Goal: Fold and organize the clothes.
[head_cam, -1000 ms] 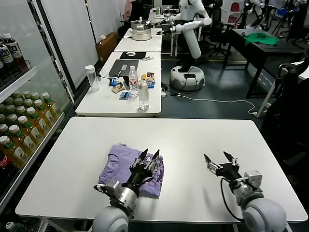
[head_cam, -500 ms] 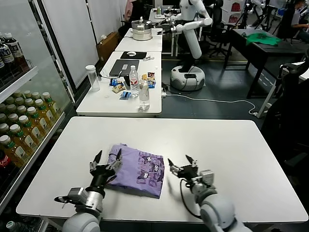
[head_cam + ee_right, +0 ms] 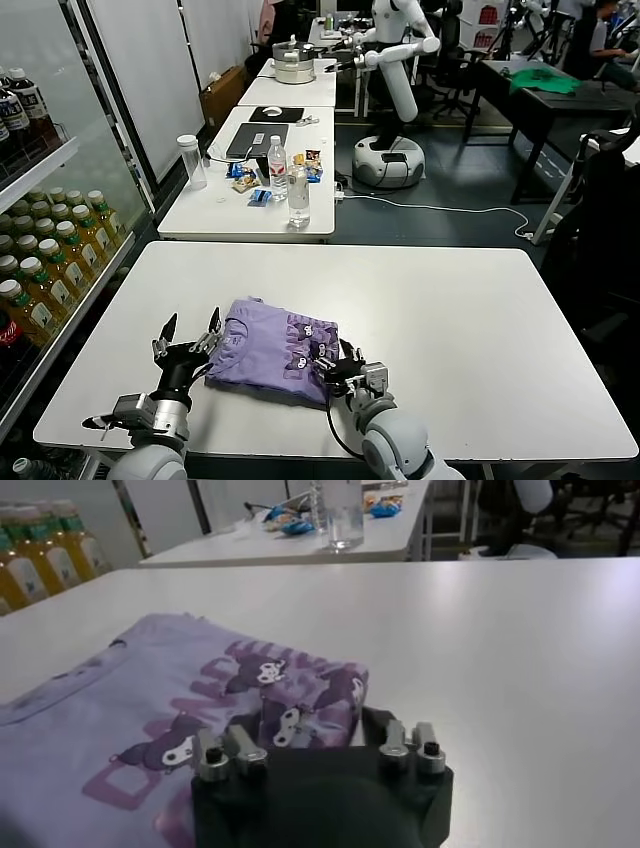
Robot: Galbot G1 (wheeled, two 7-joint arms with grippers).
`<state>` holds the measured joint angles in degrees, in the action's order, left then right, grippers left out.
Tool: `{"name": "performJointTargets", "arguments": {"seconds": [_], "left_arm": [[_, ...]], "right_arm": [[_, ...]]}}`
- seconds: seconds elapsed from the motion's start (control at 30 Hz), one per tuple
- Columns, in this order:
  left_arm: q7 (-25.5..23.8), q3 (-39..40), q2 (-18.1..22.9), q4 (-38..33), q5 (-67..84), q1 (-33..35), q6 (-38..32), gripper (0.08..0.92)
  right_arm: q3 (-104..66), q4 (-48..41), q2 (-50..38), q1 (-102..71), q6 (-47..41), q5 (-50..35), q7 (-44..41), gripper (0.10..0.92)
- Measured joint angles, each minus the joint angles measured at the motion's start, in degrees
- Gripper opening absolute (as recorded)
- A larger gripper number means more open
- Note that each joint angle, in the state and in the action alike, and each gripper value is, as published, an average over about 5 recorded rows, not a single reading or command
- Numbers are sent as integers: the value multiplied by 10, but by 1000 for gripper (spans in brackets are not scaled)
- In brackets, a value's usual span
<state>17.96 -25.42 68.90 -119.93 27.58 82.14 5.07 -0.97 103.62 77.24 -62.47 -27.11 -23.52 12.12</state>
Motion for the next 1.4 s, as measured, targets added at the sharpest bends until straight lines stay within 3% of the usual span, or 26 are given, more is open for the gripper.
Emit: {"name": "performJointTargets", "arguments": {"seconds": [0.53,0.67,0.8,1.13,1.4], "left_arm": [[2,-13,-2,-8,-5,16,-4,823],[1,-11,-1,-9,-9,18,-5,823],[1,-7,1,-10,-13,20,-6,823],[-3,1,4,-17,-25,26,-8,823],[-11,3,6,-27,-34,36,-9,823]], "right_arm": [[-27,-51,-26,63,-14,8,-23,208],[-44,-65,-44,86,-20,14,-39,132],[-61,-80,-63,106,-18,28,-61,178],[-102,-85,-96,104,42,62,-79,469],[-157,-31,-111,38,88,83,-83,685]]}}
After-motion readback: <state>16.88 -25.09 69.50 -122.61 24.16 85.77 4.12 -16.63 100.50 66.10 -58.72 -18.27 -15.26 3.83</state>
